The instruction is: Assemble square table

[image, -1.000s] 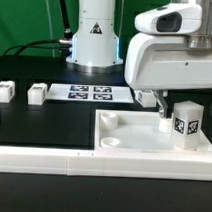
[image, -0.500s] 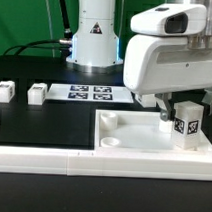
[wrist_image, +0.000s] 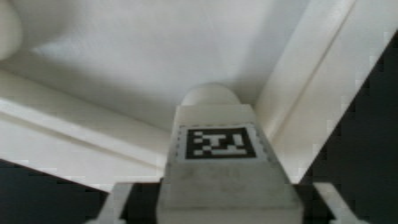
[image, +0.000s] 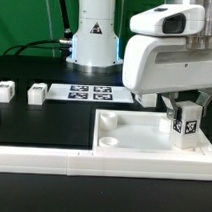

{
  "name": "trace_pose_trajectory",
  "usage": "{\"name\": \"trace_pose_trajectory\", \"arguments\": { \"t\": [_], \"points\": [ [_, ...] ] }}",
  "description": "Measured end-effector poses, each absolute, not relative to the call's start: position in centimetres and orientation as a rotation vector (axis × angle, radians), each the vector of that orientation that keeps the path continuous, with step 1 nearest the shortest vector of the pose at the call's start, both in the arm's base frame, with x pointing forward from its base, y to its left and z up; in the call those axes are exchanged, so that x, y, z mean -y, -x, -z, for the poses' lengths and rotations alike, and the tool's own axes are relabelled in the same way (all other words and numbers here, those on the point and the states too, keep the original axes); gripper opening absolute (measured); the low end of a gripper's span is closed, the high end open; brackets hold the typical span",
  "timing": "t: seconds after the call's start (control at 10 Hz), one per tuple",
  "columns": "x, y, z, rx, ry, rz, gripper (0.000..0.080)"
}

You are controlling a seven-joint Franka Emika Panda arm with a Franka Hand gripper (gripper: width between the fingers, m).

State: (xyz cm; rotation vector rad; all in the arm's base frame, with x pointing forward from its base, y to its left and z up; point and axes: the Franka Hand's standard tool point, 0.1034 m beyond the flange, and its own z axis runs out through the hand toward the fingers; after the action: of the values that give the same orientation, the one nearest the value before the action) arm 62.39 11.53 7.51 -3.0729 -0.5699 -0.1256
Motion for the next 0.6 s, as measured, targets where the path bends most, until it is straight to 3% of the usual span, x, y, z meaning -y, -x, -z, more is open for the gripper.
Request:
{"name": "trace_pose_trajectory", "arguments": {
  "t": [0.6],
  "points": [
    [-11.72, -62.29, -7.31, -0.351, 3.059, 0.134, 0.0291]
  ]
}}
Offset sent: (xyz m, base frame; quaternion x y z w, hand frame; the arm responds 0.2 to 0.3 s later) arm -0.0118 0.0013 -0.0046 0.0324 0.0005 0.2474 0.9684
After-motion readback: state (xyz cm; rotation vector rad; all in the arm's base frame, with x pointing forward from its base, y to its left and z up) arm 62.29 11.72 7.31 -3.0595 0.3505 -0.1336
